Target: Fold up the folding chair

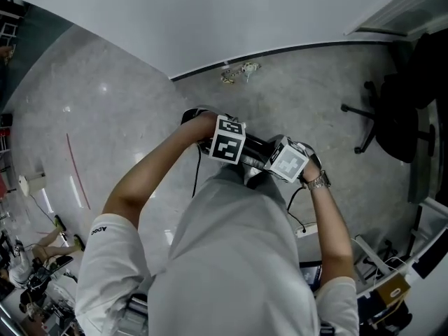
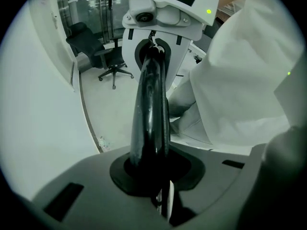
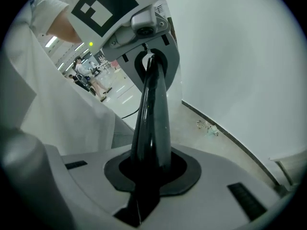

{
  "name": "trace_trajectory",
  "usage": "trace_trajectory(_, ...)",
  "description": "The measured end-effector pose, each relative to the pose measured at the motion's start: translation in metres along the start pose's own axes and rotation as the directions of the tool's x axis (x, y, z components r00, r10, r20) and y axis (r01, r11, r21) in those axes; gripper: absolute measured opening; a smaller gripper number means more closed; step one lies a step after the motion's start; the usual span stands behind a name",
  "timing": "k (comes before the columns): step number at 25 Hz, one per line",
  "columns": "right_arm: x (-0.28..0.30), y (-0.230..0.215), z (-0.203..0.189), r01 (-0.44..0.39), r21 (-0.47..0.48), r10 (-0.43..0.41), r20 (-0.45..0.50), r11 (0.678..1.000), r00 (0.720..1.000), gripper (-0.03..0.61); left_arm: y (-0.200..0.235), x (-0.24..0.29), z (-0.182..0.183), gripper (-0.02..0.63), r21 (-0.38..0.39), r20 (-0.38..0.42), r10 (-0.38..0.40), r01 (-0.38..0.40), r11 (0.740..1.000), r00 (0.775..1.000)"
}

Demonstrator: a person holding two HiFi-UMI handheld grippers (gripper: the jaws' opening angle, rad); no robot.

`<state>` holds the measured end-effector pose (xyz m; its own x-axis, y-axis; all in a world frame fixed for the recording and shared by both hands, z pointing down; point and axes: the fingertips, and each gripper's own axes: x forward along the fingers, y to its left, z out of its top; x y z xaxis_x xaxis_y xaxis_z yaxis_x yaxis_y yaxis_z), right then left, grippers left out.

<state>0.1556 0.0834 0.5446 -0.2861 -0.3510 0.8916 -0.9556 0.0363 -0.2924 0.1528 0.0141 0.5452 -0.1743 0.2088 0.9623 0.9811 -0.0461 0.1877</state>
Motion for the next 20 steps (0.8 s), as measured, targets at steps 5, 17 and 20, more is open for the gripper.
trace_trajectory(5, -0.005, -0.016, 0.003, 0.001, 0.039, -0.002, 0.026, 0.999, 1.0, 0.061, 0.013, 0.0, 0.0, 0.06, -0.017, -0.001, -0.017, 0.017, 1.0, 1.0)
trace_trajectory(17, -0.02, -0.058, 0.019, -0.002, -0.159, -0.002, -0.022, 0.987, 1.0, 0.058, 0.039, -0.008, -0.004, 0.061, -0.065, -0.024, 0.04, -0.042, 0.997, 0.999)
trace_trajectory(20, -0.026, -0.071, 0.02, -0.003, -0.185, -0.003, -0.032, 0.983, 0.999, 0.058, 0.052, -0.011, -0.002, 0.061, -0.093, -0.017, 0.073, -0.074, 0.993, 0.997)
